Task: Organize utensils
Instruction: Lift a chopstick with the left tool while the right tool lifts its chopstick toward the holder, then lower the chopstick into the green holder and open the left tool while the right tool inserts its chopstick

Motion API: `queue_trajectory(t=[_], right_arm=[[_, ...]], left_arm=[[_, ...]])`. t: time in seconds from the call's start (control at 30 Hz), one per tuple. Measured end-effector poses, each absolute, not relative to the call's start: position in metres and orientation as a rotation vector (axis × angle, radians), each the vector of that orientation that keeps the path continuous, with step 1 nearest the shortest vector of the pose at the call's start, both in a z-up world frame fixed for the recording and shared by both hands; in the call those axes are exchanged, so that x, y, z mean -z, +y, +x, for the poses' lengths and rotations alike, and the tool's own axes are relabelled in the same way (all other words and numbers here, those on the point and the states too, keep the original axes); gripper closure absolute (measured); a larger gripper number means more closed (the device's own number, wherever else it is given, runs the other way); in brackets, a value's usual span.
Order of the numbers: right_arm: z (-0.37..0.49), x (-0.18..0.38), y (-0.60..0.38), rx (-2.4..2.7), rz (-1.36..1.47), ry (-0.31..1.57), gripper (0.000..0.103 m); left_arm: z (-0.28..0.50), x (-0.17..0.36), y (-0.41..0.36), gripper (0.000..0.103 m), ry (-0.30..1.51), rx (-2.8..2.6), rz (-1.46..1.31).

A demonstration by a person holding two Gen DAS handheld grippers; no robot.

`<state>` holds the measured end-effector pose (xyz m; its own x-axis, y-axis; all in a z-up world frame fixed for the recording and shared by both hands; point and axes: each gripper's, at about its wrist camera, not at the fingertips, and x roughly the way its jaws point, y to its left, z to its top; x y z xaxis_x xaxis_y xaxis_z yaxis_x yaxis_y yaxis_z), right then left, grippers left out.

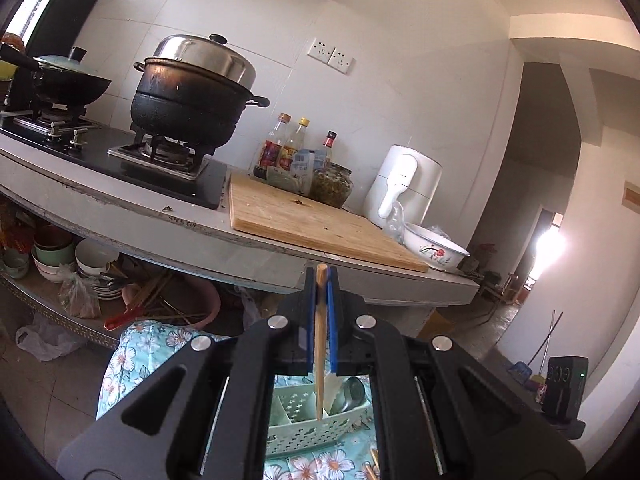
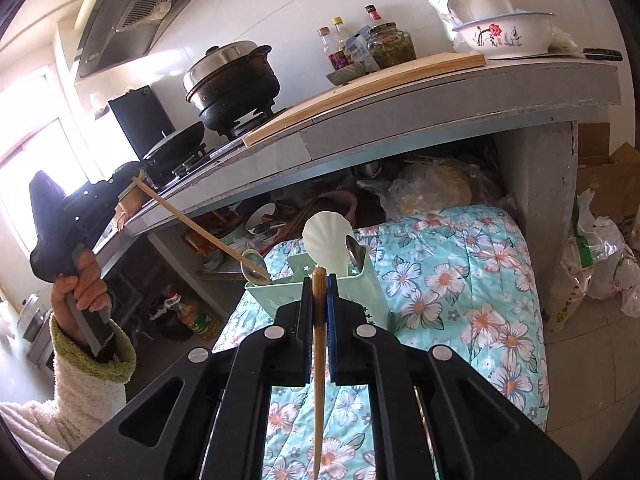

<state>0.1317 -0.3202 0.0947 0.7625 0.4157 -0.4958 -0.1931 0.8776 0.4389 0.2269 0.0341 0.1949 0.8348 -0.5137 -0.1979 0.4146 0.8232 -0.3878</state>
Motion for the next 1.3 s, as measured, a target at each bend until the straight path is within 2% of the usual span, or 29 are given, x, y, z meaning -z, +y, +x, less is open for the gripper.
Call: queue_trajectory(t=[0.3, 0.57, 0.6, 0.7, 0.8, 1.07, 1.3], right_arm=[[0.136, -0.088, -0.324, -0.34, 0.384, 0.644, 0.097], [0.137, -0.09, -0.326, -0.33, 0.367, 0.653, 0.097], [0.138, -0.091, -0.326, -0.33, 0.362, 0.652, 0.097], [0.14, -0.097, -0.323, -0.33, 0.342, 0.644, 0.097], [0.147, -0.107, -0.316, -0.337, 0.315, 0.626, 0.097], [0.181, -0.163, -0.286, -0.389, 0.24, 0.502, 0.097], [0.219, -0.218, -0.25, -0.407, 0.174, 0.356, 0.097]], left_arm=[[0.275, -0.146, 0.005, 0.099, 0.353, 0.453, -0.293], [0.291, -0.088, -0.014, 0.097, 0.508, 0.489, -0.305], [0.29, -0.085, -0.014, 0.095, 0.528, 0.503, -0.307], [0.282, -0.084, -0.011, 0.076, 0.518, 0.514, -0.318], [0.271, -0.088, -0.006, 0.07, 0.495, 0.517, -0.319], [0.222, -0.095, 0.024, 0.065, 0.418, 0.499, -0.358], [0.175, -0.075, 0.053, 0.062, 0.416, 0.469, -0.369]])
